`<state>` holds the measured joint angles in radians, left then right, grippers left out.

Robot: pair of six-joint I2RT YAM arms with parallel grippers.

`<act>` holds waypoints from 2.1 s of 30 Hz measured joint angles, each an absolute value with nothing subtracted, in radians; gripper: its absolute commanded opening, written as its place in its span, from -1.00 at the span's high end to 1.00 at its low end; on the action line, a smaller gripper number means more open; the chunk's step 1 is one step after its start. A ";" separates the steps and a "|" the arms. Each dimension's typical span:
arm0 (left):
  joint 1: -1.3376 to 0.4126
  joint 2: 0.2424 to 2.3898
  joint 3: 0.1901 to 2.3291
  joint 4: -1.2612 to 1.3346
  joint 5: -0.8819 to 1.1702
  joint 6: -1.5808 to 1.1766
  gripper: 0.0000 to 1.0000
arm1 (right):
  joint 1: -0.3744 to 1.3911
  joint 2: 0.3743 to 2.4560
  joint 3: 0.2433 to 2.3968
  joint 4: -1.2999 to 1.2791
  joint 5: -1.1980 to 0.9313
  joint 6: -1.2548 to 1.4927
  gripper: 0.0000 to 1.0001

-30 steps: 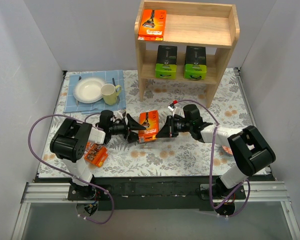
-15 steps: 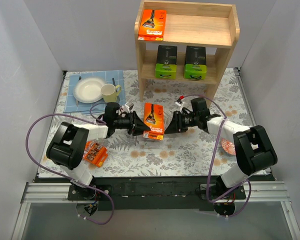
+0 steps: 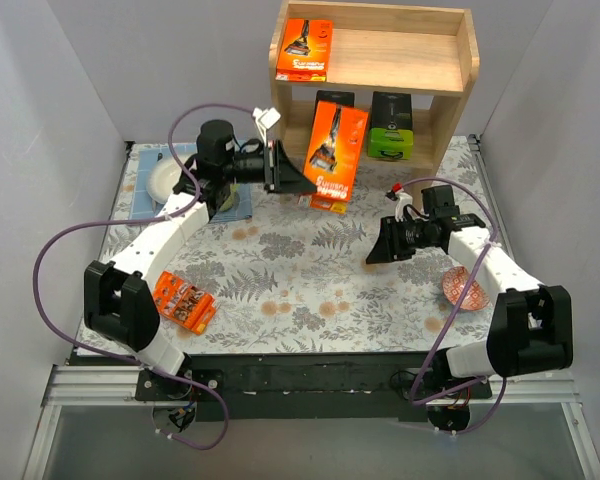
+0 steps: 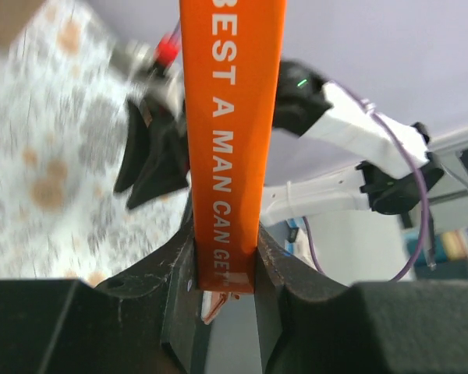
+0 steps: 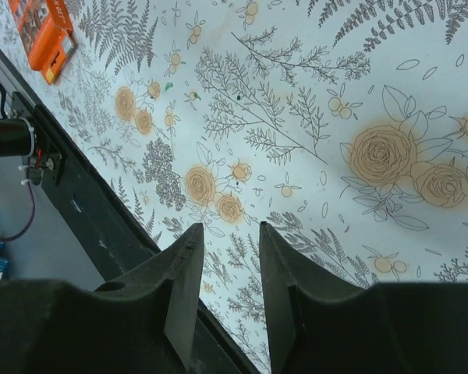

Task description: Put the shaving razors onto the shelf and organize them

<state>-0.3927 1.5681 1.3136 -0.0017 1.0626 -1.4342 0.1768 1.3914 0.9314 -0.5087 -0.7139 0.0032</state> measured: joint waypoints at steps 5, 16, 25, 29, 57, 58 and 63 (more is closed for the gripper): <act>-0.429 1.648 1.650 0.006 1.060 -1.419 0.73 | 0.177 1.353 0.925 -0.544 -0.705 -0.027 0.16; -0.486 1.929 2.005 0.106 0.949 -1.581 0.73 | 0.177 1.265 0.971 -0.495 -0.748 -0.030 0.25; -0.489 2.005 2.050 0.107 0.866 -1.695 0.53 | 0.181 1.250 1.273 -0.311 -0.751 -0.010 0.33; -0.500 2.005 2.071 0.116 0.850 -1.711 0.42 | 0.188 1.276 1.365 -0.263 -0.751 0.012 0.35; -0.516 2.005 2.127 0.159 0.811 -1.672 -0.06 | 0.231 1.517 1.707 -0.151 -0.664 0.049 0.40; -0.516 2.005 2.127 0.159 0.811 -1.669 -0.06 | 0.231 1.523 1.708 -0.146 -0.660 0.050 0.40; -0.516 2.005 2.116 0.160 0.812 -1.642 -0.09 | 0.231 1.548 1.711 -0.146 -0.654 0.052 0.40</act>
<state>-0.5163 2.0052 2.1159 0.1596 0.8116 -1.6417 0.2314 1.5478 1.7115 -0.1459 -0.6537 0.0525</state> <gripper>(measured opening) 0.535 0.302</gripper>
